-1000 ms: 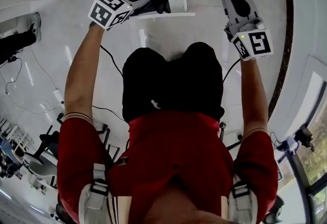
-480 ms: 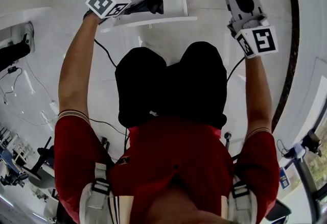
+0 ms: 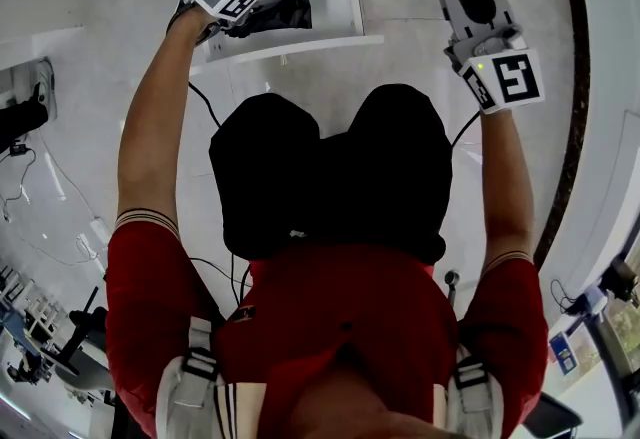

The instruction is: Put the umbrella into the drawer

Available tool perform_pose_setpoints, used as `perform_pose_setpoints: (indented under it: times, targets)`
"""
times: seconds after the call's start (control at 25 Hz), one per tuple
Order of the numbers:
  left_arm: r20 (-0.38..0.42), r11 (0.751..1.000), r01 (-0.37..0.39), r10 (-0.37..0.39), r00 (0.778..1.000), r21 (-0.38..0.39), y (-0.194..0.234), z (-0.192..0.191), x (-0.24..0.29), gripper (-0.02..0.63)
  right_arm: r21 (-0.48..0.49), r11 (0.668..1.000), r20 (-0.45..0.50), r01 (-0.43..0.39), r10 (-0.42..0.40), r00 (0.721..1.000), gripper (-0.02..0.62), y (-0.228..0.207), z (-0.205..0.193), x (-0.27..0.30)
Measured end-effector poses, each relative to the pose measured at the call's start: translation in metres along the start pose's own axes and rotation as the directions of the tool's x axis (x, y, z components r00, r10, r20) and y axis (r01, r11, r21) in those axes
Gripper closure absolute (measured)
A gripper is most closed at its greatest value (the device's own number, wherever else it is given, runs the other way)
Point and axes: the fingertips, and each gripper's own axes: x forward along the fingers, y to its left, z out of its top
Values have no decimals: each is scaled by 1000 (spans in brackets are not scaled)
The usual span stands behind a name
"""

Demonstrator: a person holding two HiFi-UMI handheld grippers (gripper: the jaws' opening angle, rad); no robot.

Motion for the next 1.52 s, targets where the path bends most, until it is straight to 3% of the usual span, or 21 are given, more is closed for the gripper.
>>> perform_pose_setpoints:
  times: [0.2,0.36,0.68,0.96,1.12,1.32,1.52]
  targets:
    - [-78,995,-10,3,997,-95,11,-13,29,370,-4,1000,-12,-4,4,1000,597,3,-15,1]
    - [-108,976,-31,8,994,-217,20,-18,53,368,-9,1000,-20,-4,4,1000,597,6,-25,-2]
    - [-142,885,-43,-26,989,-463,23,-30,89,362,-3,1000,-25,-1,1,1000,597,7,-34,-7]
    - [-137,811,-77,-5,990,-579,29,-38,108,353,17,1000,-32,4,-4,999,597,10,-42,-11]
    - [-104,785,-78,17,994,-614,30,-34,111,351,25,1000,-32,2,-1,999,597,14,-45,-11]
    - [-65,797,-113,92,994,-593,37,-25,100,338,27,1000,-25,-11,12,1000,597,16,-45,-9]
    - [-11,860,-170,188,982,-482,40,-3,67,325,39,999,-17,-19,20,1000,597,21,-46,-6]
